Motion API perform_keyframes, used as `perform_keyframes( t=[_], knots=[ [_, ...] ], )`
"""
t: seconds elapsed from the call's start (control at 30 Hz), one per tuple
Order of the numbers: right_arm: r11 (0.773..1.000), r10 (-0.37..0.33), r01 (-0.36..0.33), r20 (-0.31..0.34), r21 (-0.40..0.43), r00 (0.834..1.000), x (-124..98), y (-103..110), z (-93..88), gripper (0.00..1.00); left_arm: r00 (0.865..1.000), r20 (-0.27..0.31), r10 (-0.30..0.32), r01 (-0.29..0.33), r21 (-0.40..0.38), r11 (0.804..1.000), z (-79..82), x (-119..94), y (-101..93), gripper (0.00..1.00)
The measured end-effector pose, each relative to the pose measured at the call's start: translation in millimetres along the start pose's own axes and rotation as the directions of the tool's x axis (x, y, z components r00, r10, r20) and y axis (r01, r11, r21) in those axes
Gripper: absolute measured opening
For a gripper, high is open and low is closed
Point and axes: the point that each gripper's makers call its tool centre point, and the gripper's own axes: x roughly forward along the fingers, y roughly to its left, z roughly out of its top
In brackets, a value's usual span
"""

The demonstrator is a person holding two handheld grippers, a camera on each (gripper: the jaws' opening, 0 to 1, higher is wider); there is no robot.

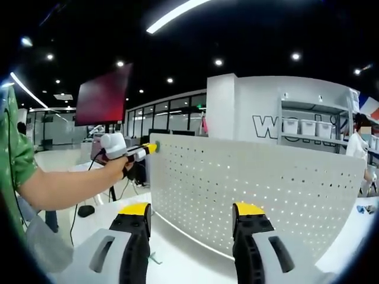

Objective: Insert the hook assembly into the mounting plate slot until the hook locks in place.

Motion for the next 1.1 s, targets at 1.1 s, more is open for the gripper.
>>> perform_keyframes(
  t=[1.1],
  knots=[
    [1.0,0.001,-0.001,-0.01,-0.001,1.0,3.7,1.2,-3.2,0.56,1.0,-0.019,-0.017,0.019,0.089,0.996,-7.3,5.0,1.6,0.04]
  ],
)
